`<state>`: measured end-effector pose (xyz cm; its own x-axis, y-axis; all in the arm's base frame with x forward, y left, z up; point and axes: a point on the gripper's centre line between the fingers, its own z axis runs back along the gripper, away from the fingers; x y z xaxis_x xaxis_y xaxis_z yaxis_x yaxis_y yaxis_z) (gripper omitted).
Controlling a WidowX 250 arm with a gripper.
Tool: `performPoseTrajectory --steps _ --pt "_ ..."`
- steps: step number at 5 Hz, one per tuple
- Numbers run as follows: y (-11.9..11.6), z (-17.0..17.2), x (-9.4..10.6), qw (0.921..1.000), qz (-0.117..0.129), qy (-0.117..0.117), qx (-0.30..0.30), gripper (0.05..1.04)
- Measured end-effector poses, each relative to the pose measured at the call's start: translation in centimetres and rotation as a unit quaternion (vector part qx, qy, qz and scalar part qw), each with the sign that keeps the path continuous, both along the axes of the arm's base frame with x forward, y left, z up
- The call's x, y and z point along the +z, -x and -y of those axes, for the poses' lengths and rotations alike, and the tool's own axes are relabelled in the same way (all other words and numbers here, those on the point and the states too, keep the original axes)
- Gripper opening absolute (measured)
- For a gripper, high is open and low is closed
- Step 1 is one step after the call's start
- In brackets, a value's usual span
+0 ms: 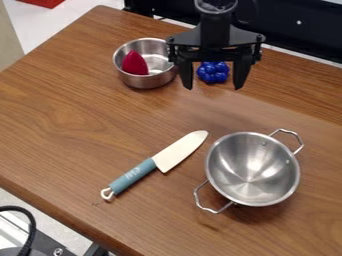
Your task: Put the blue grape in a silver basket
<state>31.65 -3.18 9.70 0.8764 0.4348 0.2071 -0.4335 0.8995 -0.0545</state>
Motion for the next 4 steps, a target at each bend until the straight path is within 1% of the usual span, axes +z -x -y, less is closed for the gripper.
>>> performPoseTrajectory --steps 1,2,3,4 --pt "0.2 0.0 -1.1 0.9998 -0.018 -0.002 0.002 1.0" --pt "-2.0 -0.4 -1.5 0.9988 -0.01 0.006 0.047 1.0" --pt "-4.5 -1.3 -1.5 0.9964 0.026 0.005 0.08 1.0" --pt "-6.3 -2.8 -1.2 0.9916 0.068 0.001 0.11 1.0"
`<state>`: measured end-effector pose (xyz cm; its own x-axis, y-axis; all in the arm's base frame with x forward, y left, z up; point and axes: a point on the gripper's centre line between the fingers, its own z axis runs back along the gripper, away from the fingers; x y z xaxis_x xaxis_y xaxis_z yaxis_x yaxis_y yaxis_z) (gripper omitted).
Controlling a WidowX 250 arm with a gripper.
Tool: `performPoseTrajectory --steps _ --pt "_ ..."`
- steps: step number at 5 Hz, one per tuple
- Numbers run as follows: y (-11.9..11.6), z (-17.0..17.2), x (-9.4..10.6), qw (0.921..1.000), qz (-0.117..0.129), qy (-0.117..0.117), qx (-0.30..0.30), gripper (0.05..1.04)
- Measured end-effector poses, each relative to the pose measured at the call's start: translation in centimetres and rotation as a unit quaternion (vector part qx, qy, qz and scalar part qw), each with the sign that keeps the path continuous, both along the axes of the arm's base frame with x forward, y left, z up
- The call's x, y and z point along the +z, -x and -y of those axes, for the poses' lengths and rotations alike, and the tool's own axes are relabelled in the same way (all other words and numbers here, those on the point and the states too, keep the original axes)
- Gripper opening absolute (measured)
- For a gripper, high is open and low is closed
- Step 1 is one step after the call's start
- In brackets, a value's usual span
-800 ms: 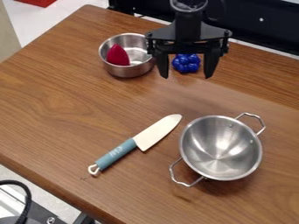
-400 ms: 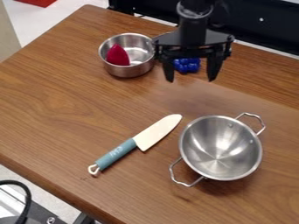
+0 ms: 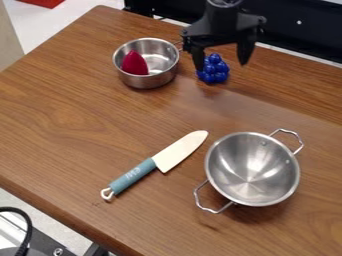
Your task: Put the blue grape in a silver basket
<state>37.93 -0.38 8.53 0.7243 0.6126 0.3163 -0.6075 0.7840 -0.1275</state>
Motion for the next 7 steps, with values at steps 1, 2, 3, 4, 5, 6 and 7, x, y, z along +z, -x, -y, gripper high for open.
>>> performPoseTrajectory --steps 1,2,3,4,5,6,7 --pt "-0.9 -1.3 -0.2 0.9994 0.013 -0.014 0.029 1.0" --pt "-1.1 -2.0 -0.7 0.9987 0.011 -0.021 0.044 1.0" --pt "-1.7 -1.7 -1.8 0.9989 -0.019 0.006 0.043 1.0" --pt "-1.9 -1.3 -2.4 0.9982 -0.022 0.038 0.041 1.0" --pt "-2.2 -1.8 -2.2 0.9979 -0.011 0.028 0.057 1.0" --pt "-2.2 -1.9 -3.6 0.9961 -0.035 0.002 0.081 0.953" --pt "-2.3 -2.0 -3.7 0.9939 -0.048 -0.01 0.099 0.797"
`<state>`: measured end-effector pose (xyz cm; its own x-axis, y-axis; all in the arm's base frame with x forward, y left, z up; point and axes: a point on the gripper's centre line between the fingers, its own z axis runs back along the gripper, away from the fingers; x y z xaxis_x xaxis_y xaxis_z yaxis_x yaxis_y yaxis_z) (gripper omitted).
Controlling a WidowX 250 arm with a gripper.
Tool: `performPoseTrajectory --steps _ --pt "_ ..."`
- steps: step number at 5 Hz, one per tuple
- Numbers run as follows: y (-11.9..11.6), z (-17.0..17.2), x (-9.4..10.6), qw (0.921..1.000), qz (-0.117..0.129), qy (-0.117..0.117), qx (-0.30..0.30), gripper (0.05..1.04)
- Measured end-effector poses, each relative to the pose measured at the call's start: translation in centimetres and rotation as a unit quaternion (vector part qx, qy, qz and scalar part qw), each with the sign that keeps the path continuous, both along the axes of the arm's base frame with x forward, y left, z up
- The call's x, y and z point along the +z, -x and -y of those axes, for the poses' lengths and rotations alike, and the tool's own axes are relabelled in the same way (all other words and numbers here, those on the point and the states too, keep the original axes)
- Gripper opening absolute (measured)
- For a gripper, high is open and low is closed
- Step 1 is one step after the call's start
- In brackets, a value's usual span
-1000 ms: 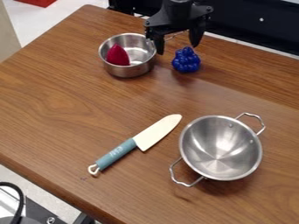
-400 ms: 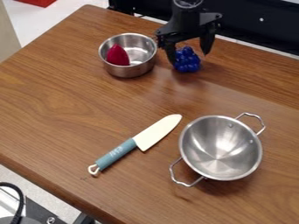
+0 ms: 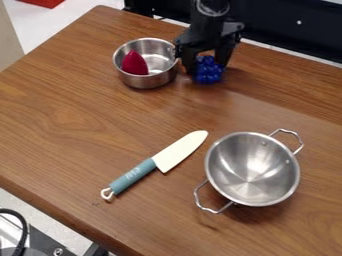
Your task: Put the blue grape in a silver basket
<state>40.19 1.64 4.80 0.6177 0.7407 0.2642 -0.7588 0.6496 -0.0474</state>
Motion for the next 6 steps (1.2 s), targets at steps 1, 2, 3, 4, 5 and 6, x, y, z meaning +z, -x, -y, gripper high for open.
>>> performPoseTrajectory --steps 1,2,3,4,5,6 --pt "-0.1 0.1 -0.1 1.0 -0.005 -0.001 -0.006 0.797" --pt "0.0 0.5 -0.2 0.9998 -0.004 0.01 -0.017 0.797" --pt "1.1 0.9 0.4 0.9993 -0.002 0.021 -0.031 0.797" --pt "1.9 1.7 3.2 0.9979 0.021 0.039 -0.048 0.797" --pt "2.8 2.7 5.1 0.9959 0.032 0.056 -0.064 0.797" --pt "5.6 4.6 6.8 0.9896 0.036 0.086 -0.11 0.797"
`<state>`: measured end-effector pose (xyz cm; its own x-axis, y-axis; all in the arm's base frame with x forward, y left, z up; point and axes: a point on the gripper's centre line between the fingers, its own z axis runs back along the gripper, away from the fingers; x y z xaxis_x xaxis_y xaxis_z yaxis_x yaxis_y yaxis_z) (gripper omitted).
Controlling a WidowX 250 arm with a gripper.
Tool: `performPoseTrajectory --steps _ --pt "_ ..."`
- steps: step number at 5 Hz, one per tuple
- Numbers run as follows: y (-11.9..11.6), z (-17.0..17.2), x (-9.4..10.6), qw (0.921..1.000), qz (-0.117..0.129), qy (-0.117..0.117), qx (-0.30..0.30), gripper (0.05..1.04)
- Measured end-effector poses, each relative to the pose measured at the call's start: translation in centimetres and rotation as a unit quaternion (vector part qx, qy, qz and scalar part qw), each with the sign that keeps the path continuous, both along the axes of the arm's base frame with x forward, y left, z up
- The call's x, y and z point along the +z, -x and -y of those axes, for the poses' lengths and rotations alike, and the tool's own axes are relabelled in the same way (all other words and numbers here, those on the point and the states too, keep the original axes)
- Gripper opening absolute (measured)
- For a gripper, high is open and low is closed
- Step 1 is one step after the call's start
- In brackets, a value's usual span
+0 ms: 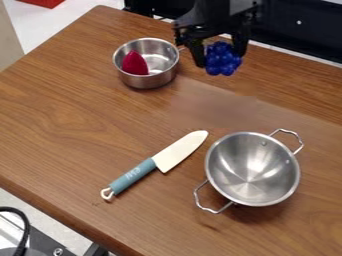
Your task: Put the blue grape in a silver basket
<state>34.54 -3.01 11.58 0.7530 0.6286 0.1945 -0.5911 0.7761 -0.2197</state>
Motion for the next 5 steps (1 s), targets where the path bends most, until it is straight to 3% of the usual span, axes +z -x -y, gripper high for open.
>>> performPoseTrajectory --steps 1,2,4,5 --pt "3.9 2.8 -0.6 0.9967 -0.017 0.006 -0.079 0.797" --pt "7.2 5.6 -1.2 0.9878 -0.015 0.007 -0.155 0.797" --pt "9.4 8.3 -2.3 0.9774 -0.004 -0.003 -0.211 0.797" --pt "9.4 8.8 -3.1 0.9776 -0.004 0.008 -0.21 0.797"
